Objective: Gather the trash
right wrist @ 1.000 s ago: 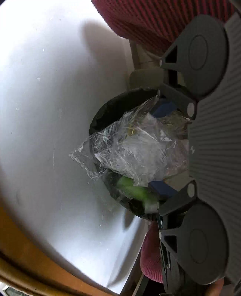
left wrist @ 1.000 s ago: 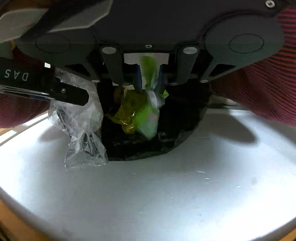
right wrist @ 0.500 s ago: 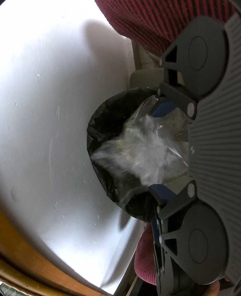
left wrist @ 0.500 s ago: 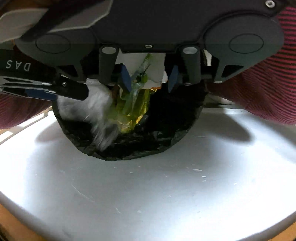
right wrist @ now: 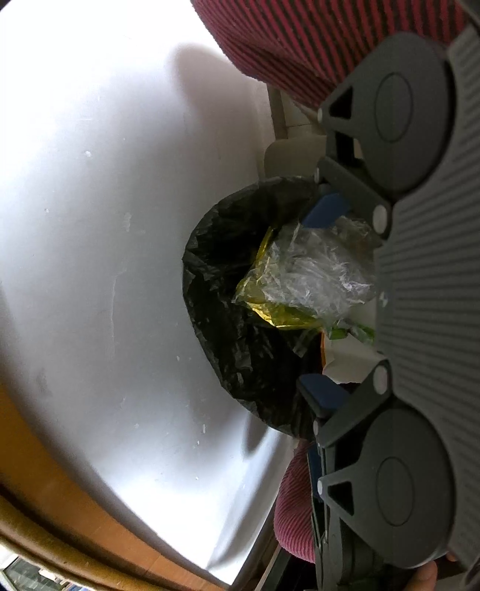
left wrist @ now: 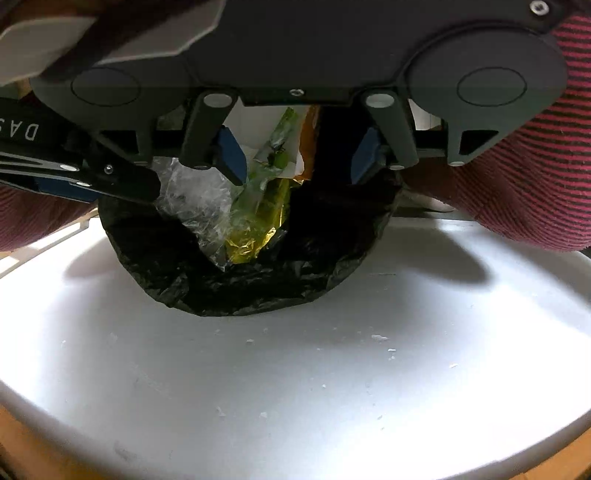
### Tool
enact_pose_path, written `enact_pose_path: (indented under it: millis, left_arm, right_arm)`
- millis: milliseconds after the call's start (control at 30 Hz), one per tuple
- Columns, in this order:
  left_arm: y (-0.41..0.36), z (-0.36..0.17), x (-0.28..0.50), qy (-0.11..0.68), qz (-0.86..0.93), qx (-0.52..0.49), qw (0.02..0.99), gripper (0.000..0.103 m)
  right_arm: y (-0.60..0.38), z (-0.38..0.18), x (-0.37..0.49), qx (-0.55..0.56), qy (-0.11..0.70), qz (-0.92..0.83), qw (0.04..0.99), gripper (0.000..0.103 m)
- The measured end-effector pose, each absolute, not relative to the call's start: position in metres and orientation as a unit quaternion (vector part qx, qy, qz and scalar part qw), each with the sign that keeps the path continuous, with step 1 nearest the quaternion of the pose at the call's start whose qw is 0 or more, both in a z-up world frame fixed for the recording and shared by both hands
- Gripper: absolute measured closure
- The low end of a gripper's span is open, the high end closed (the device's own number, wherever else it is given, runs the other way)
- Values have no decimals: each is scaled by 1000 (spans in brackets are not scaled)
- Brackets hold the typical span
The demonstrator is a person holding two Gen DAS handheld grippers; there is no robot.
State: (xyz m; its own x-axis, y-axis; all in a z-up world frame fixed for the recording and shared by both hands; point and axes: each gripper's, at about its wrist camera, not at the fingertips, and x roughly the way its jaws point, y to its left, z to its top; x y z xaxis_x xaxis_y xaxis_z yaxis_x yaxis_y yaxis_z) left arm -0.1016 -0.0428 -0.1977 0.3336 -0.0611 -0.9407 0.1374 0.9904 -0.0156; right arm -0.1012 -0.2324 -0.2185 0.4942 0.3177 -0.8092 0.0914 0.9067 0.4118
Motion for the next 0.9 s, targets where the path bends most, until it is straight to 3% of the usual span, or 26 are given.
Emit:
enact_pose_path:
  millis: [300, 900]
  left_arm:
    - [-40, -192, -106, 569, -65, 28, 819, 29]
    - [-38, -202, -109, 578, -58, 37, 813, 28]
  right_arm:
    - [-233, -209, -108, 176, 490, 65, 851, 1]
    - [-226, -214, -108, 156, 497, 63, 852, 1]
